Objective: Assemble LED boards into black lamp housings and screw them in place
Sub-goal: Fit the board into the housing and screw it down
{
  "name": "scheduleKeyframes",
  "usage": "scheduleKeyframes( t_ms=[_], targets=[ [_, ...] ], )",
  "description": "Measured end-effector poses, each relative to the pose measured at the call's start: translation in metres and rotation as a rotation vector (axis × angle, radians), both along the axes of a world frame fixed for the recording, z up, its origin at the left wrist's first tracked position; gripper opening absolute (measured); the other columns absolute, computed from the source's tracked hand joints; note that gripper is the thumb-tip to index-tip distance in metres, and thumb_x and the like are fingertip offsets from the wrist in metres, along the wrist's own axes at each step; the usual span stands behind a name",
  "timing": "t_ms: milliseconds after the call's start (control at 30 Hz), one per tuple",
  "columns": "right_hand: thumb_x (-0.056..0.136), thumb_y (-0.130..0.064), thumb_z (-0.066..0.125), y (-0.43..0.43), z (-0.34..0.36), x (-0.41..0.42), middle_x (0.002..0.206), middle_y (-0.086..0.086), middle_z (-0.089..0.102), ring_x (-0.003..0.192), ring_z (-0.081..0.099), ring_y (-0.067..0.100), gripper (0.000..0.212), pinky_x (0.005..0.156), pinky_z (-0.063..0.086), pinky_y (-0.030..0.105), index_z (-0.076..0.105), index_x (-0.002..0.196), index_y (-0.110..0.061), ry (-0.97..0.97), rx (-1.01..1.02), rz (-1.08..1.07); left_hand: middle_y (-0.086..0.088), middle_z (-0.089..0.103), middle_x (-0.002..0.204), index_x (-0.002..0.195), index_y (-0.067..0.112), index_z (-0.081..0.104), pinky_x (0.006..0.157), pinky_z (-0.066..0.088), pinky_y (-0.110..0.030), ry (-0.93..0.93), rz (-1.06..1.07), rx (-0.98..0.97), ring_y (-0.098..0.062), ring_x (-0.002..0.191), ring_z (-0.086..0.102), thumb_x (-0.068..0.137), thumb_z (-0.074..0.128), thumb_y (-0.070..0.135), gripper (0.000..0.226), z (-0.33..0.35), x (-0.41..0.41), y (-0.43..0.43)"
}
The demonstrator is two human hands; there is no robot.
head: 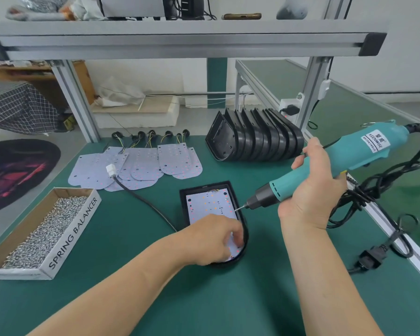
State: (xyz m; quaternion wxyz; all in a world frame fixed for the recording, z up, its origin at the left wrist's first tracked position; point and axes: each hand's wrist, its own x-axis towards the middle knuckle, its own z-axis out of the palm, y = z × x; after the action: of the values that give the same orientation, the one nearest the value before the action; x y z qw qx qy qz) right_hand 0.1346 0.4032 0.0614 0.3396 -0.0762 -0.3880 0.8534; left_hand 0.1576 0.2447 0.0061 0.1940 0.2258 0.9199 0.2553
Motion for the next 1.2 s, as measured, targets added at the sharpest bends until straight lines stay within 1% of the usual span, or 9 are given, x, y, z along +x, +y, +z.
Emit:
scheduleKeyframes(
  t_ms=[167,300,433,567,700,833,1000,1100,1200],
  targets=[
    [0.087,-0.017,0.072,0.002,-0.001,-0.003,0.057,-0.012,0.056,0.053,0.048,0.008,0.022,0.053,0.043,0.018,0.051,0.080,-0.017,-0.001,0.003,-0.005,0.014,0.047,0.065,0.096,0.019,0.071,0.050,0.033,-0.007,-0.012,-0.078,-0.021,0.013,0.057,0.047,0.086,0.065,0.007,0.017,-0.001,-0.004,0.003],
    [0.087,-0.016,0.072,0.001,-0.002,-0.004,0.058,-0.013,0.056,0.053,0.049,0.008,0.021,0.053,0.044,0.018,0.052,0.081,-0.018,0.002,-0.012,0.000,0.016,0.049,0.062,0.094,0.019,0.072,0.049,0.033,-0.008,-0.012,-0.115,-0.061,0.012,0.056,0.048,0.086,0.065,0.007,0.016,0.000,-0.007,0.004],
    [0.087,-0.015,0.071,0.000,0.000,-0.005,0.056,-0.013,0.056,0.052,0.049,0.008,0.021,0.053,0.043,0.018,0.052,0.081,-0.017,-0.002,-0.013,0.005,0.013,0.053,0.076,0.097,0.022,0.068,0.065,0.040,-0.025,0.037,-0.208,-0.155,-0.004,0.074,0.049,0.091,0.060,0.014,0.013,0.001,-0.008,0.005],
    [0.088,-0.015,0.071,0.003,0.002,-0.004,0.057,-0.013,0.056,0.053,0.049,0.007,0.020,0.053,0.044,0.019,0.052,0.081,-0.018,0.007,-0.009,-0.002,0.005,0.059,0.097,0.099,0.021,0.062,0.080,0.044,-0.032,0.065,-0.249,-0.215,-0.016,0.089,0.049,0.095,0.052,0.016,0.012,0.001,-0.006,0.005],
    [0.087,-0.016,0.071,0.005,0.001,-0.003,0.057,-0.014,0.056,0.053,0.049,0.008,0.021,0.054,0.044,0.019,0.052,0.081,-0.018,0.000,-0.025,-0.016,0.004,0.064,0.098,0.103,0.020,0.062,0.073,0.041,-0.028,0.015,-0.263,-0.216,-0.013,0.083,0.050,0.095,0.052,0.016,0.013,0.002,-0.007,0.004],
    [0.087,-0.016,0.072,0.006,-0.001,-0.002,0.056,-0.014,0.057,0.052,0.050,0.007,0.021,0.053,0.045,0.019,0.052,0.080,-0.018,-0.011,-0.033,-0.026,0.007,0.065,0.089,0.102,0.021,0.066,0.065,0.041,-0.020,-0.031,-0.286,-0.186,0.002,0.068,0.050,0.093,0.057,0.016,0.014,0.003,-0.007,0.006],
    [0.087,-0.015,0.071,0.010,-0.001,-0.002,0.056,-0.014,0.056,0.052,0.050,0.007,0.022,0.052,0.044,0.018,0.051,0.080,-0.018,-0.022,-0.043,-0.030,0.005,0.068,0.095,0.098,0.023,0.065,0.074,0.046,-0.028,-0.022,-0.313,-0.214,-0.010,0.079,0.052,0.092,0.056,0.016,0.013,0.004,-0.009,0.007],
    [0.087,-0.016,0.071,0.015,0.000,-0.001,0.056,-0.015,0.055,0.052,0.050,0.007,0.021,0.053,0.044,0.018,0.051,0.082,-0.019,-0.031,-0.051,-0.038,0.002,0.063,0.086,0.099,0.020,0.065,0.067,0.043,-0.024,-0.074,-0.335,-0.195,-0.011,0.075,0.051,0.090,0.056,0.011,0.016,0.006,-0.011,0.006],
    [0.087,-0.016,0.071,0.018,0.000,-0.001,0.056,-0.014,0.055,0.053,0.050,0.008,0.019,0.054,0.045,0.017,0.053,0.082,-0.019,-0.029,-0.049,-0.045,0.010,0.054,0.071,0.097,0.021,0.066,0.061,0.040,-0.022,-0.058,-0.345,-0.200,-0.002,0.066,0.049,0.090,0.058,0.010,0.015,0.007,-0.012,0.007]
  ],
)
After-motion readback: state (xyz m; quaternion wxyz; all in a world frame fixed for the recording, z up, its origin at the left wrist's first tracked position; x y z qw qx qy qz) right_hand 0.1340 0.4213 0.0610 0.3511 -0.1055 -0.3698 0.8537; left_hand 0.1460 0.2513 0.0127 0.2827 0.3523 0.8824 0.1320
